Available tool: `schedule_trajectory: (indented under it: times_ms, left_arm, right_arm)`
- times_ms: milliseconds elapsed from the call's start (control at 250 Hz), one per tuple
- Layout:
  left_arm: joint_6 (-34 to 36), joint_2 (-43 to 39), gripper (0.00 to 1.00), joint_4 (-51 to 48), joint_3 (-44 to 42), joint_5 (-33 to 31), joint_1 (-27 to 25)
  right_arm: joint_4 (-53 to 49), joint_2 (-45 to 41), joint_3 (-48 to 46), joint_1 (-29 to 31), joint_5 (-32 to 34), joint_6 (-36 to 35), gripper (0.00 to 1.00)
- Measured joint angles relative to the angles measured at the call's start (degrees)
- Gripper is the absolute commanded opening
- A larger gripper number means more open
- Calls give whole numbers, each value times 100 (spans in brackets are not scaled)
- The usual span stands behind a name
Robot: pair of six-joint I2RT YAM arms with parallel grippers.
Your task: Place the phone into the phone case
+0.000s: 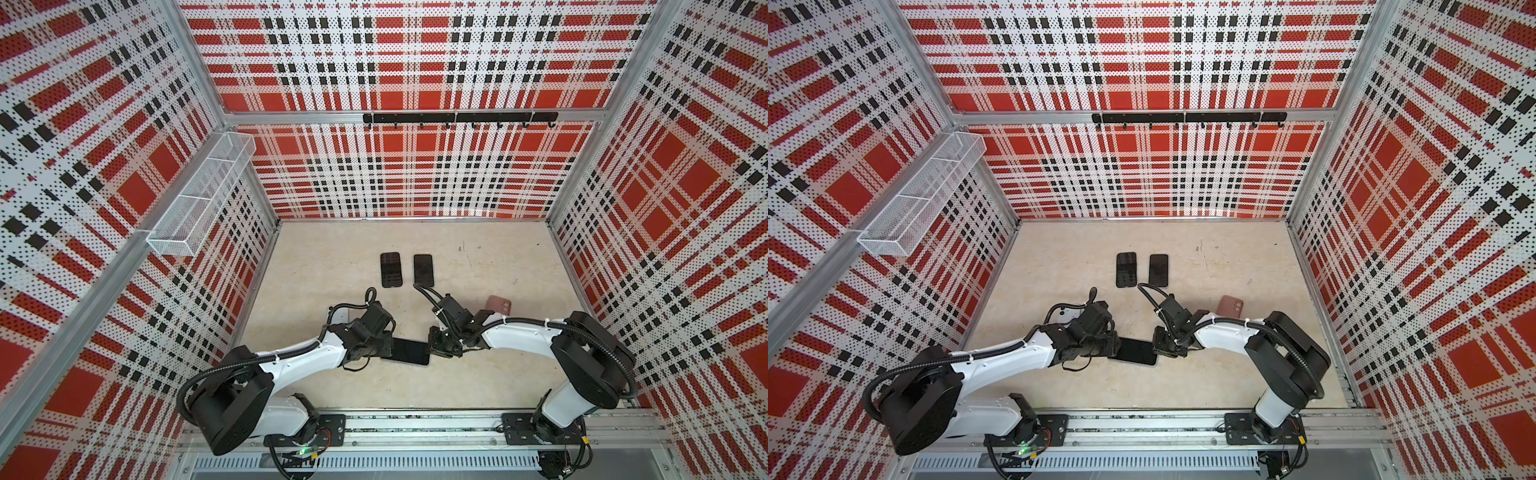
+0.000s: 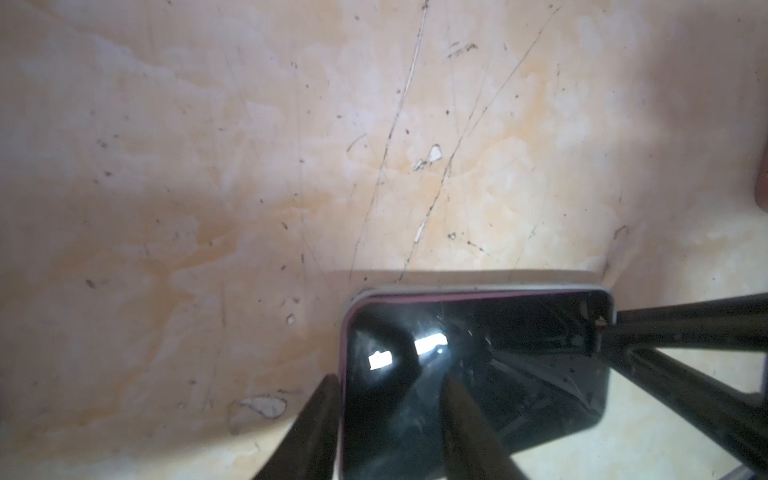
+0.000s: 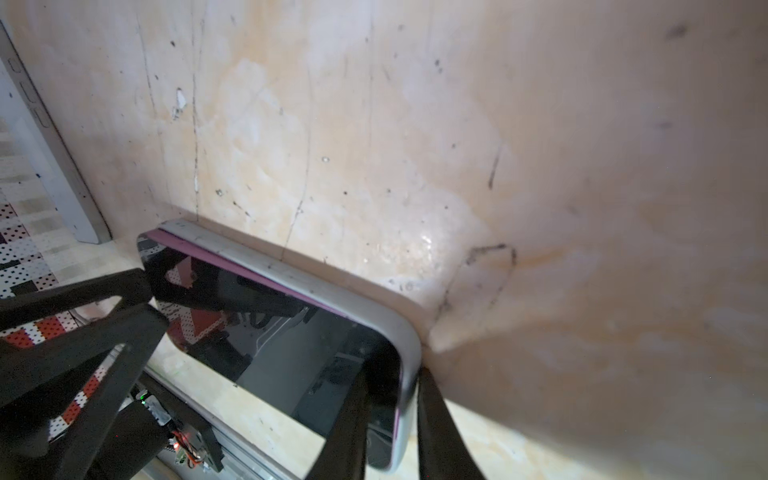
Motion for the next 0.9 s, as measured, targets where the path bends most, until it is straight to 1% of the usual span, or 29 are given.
schedule_trajectory:
  times_ms: [64, 172, 532, 616, 792, 896]
  left_arm:
    - [7, 35, 32, 2, -11, 0, 2]
    - [0, 85, 27, 4, -24, -28, 7]
    - [-63, 87, 22, 7, -28, -140, -11]
    - [-107, 92, 18, 13, -35, -203, -46]
    - [-227, 164, 6, 24, -33, -448, -129]
    - [-345, 243, 3, 173, -15, -673, -168]
  right_arm:
    - [-4, -2, 4, 0, 2, 15, 15]
    - [-39, -7, 17, -11, 26, 13, 12]
    - [-208, 55, 142, -20, 26, -20, 14]
    - [-234, 63, 164, -20, 24, -37, 17]
    - [-83, 133, 164, -11, -39, -140, 29]
    - [-20, 136, 162, -13, -151, -181, 33]
